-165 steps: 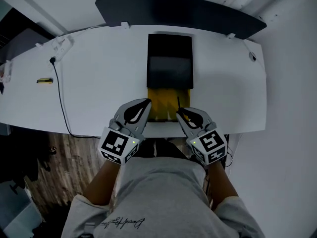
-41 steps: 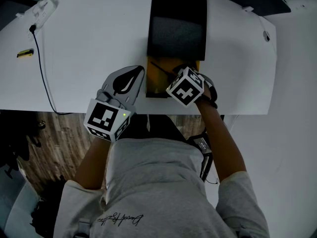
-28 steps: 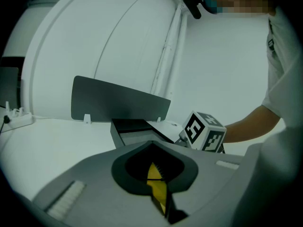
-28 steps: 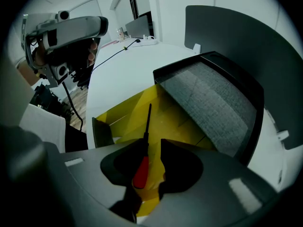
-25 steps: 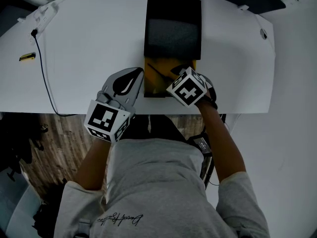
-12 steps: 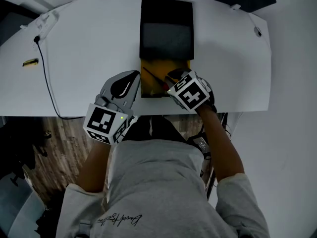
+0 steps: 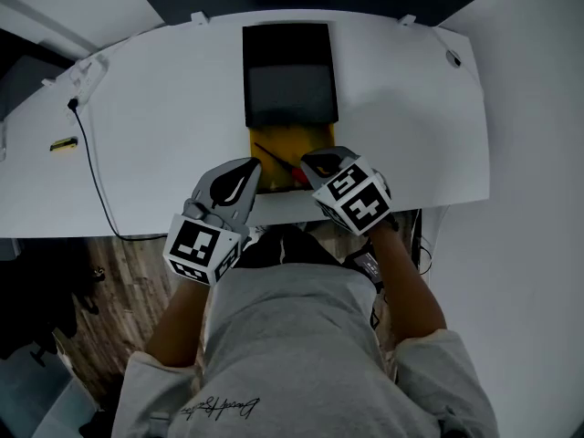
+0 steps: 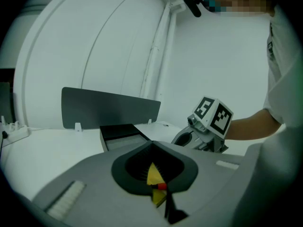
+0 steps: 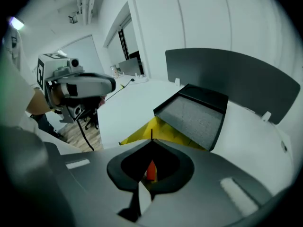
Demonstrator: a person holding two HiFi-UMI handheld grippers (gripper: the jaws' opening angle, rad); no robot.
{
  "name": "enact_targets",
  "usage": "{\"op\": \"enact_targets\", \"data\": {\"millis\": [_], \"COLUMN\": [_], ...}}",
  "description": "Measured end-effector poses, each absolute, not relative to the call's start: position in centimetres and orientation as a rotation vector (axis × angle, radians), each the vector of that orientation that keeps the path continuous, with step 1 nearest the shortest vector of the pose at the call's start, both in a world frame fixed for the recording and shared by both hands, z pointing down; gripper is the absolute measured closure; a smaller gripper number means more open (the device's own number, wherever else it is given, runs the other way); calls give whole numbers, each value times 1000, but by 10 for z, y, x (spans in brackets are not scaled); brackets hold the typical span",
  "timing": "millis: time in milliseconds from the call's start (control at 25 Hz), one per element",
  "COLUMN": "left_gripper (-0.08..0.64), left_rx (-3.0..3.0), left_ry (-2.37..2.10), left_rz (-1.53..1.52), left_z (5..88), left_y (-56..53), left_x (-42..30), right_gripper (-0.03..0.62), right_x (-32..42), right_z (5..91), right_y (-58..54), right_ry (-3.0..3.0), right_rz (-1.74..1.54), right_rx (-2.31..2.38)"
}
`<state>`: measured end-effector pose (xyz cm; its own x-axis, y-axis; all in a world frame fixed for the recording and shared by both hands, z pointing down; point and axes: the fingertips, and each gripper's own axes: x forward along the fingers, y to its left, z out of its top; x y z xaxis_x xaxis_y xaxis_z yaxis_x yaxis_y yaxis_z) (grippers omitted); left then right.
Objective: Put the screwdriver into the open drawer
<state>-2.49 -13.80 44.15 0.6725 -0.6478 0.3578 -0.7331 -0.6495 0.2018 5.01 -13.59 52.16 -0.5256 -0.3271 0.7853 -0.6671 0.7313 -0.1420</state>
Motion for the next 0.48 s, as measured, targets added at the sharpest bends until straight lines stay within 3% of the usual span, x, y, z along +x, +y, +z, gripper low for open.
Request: {"op": "enact_targets", "data": {"millis": [480], "left_gripper": [560], "left_rx": [2587], "left_ry": [-1088], "left_rz": [287], "left_z": [406], "left_y": [-131], "left_x": [-18], "right_gripper": [578], "right_x": [61], "right_z": [452], "right_y": [-122], "right_ry": [-2336], "right_rz": [609], "right_rx": [960]}}
